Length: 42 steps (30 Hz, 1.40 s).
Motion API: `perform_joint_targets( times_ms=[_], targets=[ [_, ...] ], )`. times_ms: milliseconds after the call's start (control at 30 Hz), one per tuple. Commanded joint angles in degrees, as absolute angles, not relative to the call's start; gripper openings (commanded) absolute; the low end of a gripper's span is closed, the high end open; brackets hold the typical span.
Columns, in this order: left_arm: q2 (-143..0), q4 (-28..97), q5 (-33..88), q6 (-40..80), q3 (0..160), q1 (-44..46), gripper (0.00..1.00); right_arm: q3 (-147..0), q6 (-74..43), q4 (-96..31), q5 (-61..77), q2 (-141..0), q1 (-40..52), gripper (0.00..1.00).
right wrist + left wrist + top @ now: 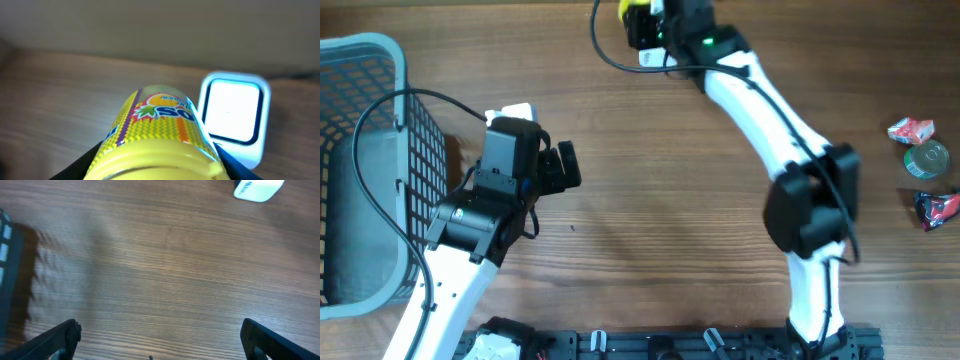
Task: Scan the item barcode
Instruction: 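Lift the Mentos bottle and hold it up at the white scanner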
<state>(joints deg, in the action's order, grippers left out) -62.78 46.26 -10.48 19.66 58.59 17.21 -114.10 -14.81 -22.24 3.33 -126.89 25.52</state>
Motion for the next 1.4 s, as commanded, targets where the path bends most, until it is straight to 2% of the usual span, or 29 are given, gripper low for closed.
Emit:
perform_joint_targets(
  times_ms=[0,300,500,700,900,1367],
  targets=[
    [-62.85,46.28,-13.06,19.77,59.27,17.32,1.00,-113.93,-13.67,-19.97,1.26,-131.07,24.23,0.45],
    [-63.09,45.98,-13.61,19.77,59.24,17.32,1.00,-114.04,-13.52,-17.52,1.96,-131.59,20.27,0.43],
    [-64.23,45.84,-13.58,19.77,59.24,17.32,1.00,-114.04,-8.78,-12.75,1.98,-131.59,20.23,0.43],
    [-66.50,45.82,-13.58,19.79,59.24,17.32,1.00,-114.04,-1.37,-8.40,1.48,-131.61,20.27,0.38],
    [-66.87,44.95,-13.58,19.79,59.24,17.32,1.00,-113.99,0.03,-7.20,-0.45,-131.81,20.27,0.41],
    [-66.87,44.34,-13.58,19.77,59.24,17.32,1.00,-113.93,2.92,-1.87,-0.45,-137.45,20.38,0.38]
  ],
)
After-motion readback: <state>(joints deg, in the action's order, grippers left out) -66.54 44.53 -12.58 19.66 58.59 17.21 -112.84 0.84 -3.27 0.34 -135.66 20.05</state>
